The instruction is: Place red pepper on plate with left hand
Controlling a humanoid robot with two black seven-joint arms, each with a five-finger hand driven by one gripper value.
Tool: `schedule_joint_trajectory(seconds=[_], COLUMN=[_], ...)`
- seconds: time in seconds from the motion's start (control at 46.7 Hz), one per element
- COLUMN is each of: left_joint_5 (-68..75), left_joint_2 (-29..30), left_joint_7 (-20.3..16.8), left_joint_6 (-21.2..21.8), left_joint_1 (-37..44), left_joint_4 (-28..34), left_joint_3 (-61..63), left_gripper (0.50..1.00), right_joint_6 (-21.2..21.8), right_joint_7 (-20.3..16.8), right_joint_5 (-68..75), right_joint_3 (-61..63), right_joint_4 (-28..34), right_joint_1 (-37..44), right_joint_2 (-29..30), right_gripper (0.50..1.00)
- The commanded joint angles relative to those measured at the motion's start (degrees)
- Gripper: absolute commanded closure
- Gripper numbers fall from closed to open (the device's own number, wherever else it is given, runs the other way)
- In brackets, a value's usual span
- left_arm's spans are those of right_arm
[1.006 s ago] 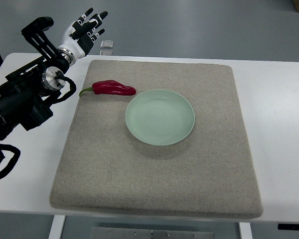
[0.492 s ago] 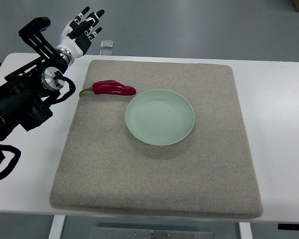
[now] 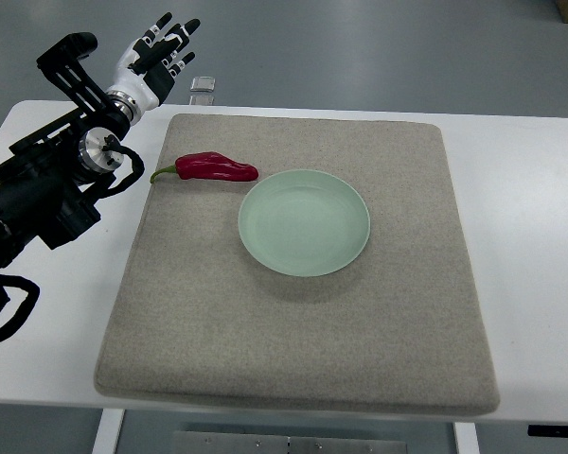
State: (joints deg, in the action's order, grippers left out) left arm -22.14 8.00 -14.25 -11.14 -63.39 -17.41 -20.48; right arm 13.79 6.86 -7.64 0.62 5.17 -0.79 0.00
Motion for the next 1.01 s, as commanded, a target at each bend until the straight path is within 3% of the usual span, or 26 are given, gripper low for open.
schedule_joint_trajectory(seconds=[0.0, 0.3, 0.728, 0.984], left_joint_5=[-0.01, 1.04, 18.7, 33.11], left_joint_2=[0.0, 0.62, 0.71, 0.62], left_joint_7=[-0.08, -0.08, 0.01, 0.01], left_joint_6=[-0.02, -0.11, -0.28, -4.41], left_joint_1=[-0.07, -0.42, -0.86, -1.03], left_joint_4=[-0.08, -0.17, -0.35, -0.44], left_joint_3=[0.01, 0.62, 0.62, 0.88], left_gripper=[0.508, 0.508, 0.508, 0.508], right_joint_6=[-0.08, 0.01, 0.01, 0.01], right_joint_7=[0.0, 0.0, 0.0, 0.0], right_joint_5=[0.0, 0.0, 0.0, 0.0], right_joint_3=[0.0, 0.0, 0.0, 0.0], right_joint_4=[0.01, 0.01, 0.01, 0.01], right_joint_1=[0.0, 0.0, 0.0, 0.0], right_joint_2=[0.0, 0.0, 0.0, 0.0], right_gripper=[0.572, 0.572, 0.572, 0.572])
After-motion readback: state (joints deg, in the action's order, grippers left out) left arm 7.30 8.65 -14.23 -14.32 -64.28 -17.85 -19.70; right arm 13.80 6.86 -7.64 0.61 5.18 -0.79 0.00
